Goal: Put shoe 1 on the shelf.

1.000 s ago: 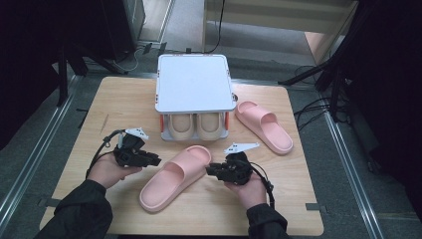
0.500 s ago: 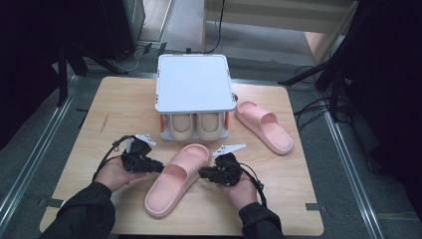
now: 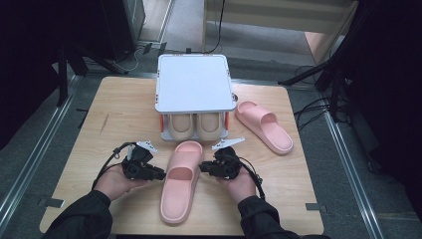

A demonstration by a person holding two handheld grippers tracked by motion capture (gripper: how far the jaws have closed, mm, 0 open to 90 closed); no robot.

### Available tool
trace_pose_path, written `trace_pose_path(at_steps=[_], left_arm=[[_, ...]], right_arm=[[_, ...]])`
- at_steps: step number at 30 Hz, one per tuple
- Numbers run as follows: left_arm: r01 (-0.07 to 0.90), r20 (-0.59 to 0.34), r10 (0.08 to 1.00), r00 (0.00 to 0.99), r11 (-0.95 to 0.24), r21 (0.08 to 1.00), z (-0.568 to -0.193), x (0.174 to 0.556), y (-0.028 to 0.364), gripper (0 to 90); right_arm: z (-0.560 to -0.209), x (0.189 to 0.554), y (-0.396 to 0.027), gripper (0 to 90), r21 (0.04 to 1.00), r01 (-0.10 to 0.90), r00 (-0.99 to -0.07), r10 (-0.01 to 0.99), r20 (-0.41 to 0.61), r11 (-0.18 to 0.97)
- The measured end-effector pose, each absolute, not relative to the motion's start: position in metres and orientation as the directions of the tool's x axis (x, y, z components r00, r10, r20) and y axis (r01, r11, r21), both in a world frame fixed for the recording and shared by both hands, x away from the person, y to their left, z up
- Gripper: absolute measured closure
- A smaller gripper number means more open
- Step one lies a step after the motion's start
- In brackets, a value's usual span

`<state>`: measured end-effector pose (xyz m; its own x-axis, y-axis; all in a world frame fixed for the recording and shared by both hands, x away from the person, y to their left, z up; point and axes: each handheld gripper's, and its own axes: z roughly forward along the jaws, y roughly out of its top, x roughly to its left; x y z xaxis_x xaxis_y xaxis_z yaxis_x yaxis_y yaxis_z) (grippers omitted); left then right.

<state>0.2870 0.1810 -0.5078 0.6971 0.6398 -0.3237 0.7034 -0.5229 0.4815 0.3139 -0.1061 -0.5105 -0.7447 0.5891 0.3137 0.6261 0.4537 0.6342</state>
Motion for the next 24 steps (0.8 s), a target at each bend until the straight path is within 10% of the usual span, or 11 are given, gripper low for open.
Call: trace_pose_path(at_steps=[24], left_arm=[[0.698,-0.34,0.649,0.681,-0.434,0.57,-0.492,0.284,0.2,56.4]], right_arm=[[-0.499,0.323,-0.116,71.1,0.671,0.598,-0.755,0.588,0.29,0.437]])
